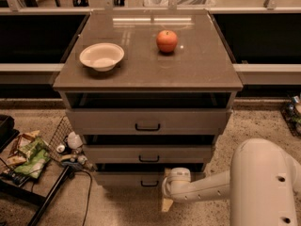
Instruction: Open bottom drawer
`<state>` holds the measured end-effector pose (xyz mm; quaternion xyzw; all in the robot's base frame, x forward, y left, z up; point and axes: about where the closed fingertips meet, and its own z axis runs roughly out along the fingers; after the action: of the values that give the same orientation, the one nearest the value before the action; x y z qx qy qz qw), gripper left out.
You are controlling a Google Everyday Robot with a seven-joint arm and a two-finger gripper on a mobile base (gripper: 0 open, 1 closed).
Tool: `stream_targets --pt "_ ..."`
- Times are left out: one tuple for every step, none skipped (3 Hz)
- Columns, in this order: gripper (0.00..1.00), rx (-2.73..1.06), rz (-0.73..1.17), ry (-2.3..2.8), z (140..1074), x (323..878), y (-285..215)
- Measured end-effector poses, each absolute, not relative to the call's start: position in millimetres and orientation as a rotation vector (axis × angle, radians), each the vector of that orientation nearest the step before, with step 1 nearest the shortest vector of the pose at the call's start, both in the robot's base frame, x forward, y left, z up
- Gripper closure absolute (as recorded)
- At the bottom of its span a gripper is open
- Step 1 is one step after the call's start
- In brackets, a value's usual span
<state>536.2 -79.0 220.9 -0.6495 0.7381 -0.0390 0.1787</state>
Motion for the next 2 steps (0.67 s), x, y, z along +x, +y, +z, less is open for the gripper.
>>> stream_targets --pt "0.0 -1.871 -0.128 2.082 212.1 538.4 -74.5" --pt "0.0 -1.932 -0.191 2.079 193.1 550.3 -65.8"
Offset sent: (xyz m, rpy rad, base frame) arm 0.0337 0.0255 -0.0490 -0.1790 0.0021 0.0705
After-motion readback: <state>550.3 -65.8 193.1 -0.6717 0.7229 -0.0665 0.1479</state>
